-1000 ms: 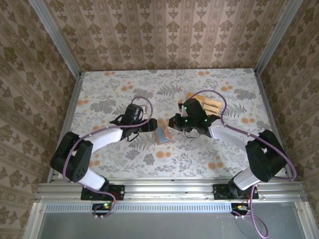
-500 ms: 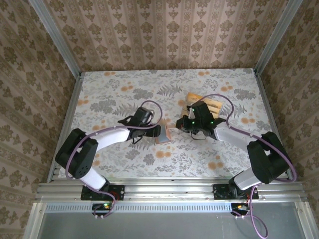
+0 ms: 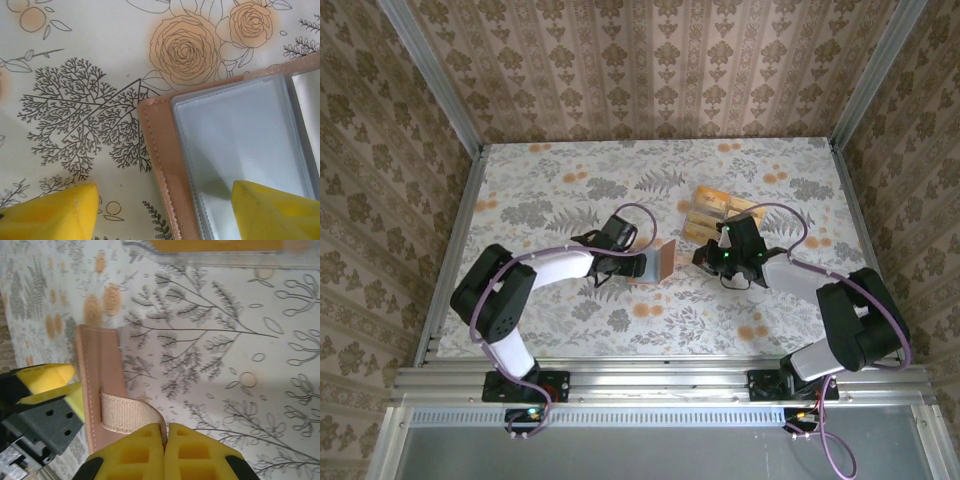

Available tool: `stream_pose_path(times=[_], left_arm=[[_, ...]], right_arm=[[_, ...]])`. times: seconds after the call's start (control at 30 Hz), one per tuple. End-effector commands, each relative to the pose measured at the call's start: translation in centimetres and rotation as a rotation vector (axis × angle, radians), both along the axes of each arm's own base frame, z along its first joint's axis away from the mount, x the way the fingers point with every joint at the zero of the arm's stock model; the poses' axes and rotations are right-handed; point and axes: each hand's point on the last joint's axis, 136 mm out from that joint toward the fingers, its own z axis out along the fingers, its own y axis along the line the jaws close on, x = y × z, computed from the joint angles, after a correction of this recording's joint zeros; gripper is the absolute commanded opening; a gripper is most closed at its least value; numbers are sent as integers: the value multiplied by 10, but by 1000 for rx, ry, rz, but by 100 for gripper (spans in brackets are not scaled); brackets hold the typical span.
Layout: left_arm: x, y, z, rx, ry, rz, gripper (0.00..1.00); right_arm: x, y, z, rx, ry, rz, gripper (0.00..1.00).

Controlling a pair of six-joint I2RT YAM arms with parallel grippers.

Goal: Put the credit cards into the card holder
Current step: Open the card holder at the center of the table.

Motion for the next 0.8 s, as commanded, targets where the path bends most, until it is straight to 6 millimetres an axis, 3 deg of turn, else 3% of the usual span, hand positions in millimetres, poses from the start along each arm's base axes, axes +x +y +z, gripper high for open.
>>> stream_pose_path(times=[0.0, 0.33, 0.43, 0.67, 0.77], left_arm=[[2, -4, 4, 18, -10, -20, 72], [-1, -18, 18, -55, -14, -62, 74], [-2, -25, 20, -104, -4, -76, 71], [-1, -31, 27, -239, 9, -61, 49], [0, -31, 30, -259, 7, -53, 29]], right_arm=[[-7, -10, -23, -64, 56, 0, 0], [-7, -22, -35, -146, 91, -11, 2], [-5, -22, -36, -155, 94, -9, 2], [-1, -22, -36, -172, 95, -2, 5], [0, -22, -34, -176, 91, 7, 6]])
